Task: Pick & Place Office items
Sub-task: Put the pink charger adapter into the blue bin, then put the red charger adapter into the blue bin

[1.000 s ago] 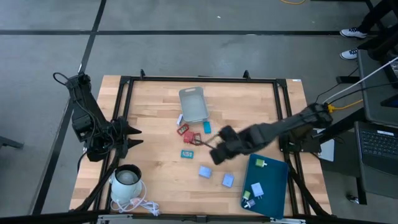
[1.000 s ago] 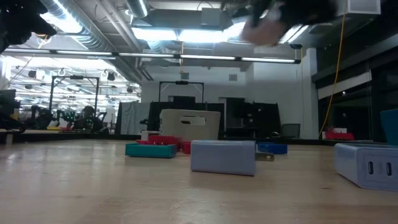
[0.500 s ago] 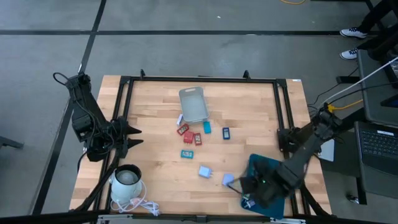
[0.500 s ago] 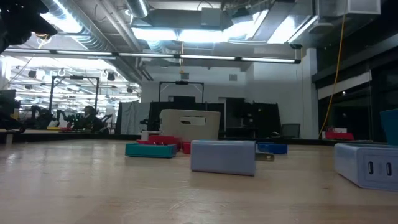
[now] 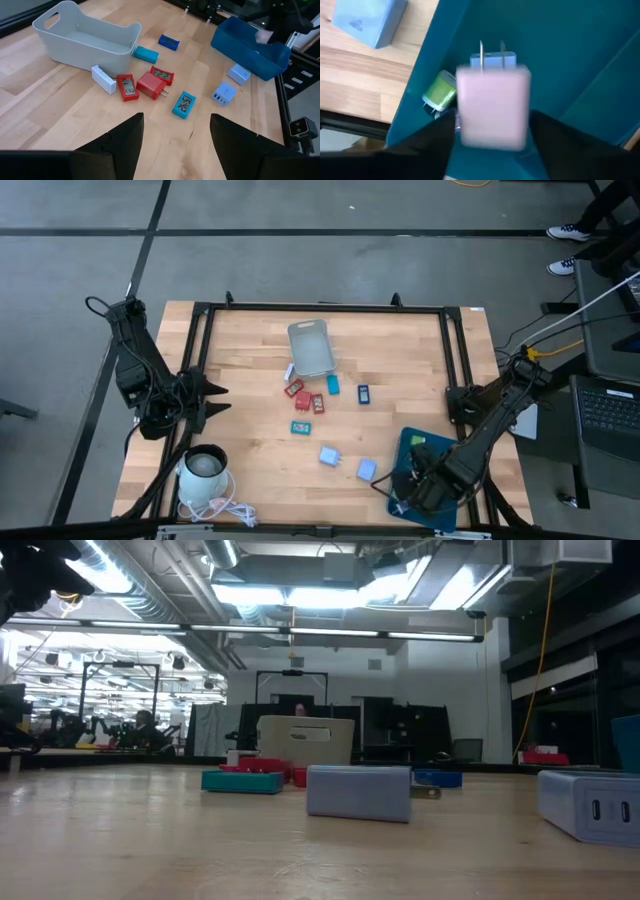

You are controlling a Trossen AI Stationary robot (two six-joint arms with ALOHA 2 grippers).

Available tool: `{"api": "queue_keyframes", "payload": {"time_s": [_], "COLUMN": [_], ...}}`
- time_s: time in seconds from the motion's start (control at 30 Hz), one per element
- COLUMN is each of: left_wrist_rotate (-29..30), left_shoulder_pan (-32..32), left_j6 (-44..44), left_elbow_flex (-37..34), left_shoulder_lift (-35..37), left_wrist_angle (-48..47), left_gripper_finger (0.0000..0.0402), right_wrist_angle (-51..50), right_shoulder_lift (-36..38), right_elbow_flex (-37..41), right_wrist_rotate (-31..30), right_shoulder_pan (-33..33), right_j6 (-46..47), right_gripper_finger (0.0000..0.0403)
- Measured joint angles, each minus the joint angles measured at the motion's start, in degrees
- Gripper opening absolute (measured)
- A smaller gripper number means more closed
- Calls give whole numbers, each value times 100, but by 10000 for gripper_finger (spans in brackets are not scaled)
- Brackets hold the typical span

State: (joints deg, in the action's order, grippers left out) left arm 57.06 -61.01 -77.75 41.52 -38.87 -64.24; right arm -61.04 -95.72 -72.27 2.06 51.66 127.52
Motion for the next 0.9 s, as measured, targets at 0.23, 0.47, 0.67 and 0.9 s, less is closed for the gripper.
{"api": "queue_keyframes", "payload": {"time_s": [0.23,0.47,0.67,0.9], "left_wrist_rotate": [0,-137,-1075,-2556], "left_shoulder_pan": [0,0,299,1956], "left_j6": [-34,-49,908,2513], "left_elbow_flex": [0,0,1,122], "left_shoulder_lift": [0,2,-63,-366], "left_wrist_angle": [5,17,644,887], "left_gripper_finger": [223,223,223,223], "right_wrist_angle": [134,363,341,477], "right_shoulder_lift": [0,0,0,0], "right_elbow_flex": [11,-322,-847,-1195], "right_wrist_rotate": [35,-872,-2383,-3151], "right_shoulder_pan": [-9,-228,-743,-1375], "right_j6": [-22,-170,-819,-1940], "right_gripper_finger": [339,298,272,272]}}
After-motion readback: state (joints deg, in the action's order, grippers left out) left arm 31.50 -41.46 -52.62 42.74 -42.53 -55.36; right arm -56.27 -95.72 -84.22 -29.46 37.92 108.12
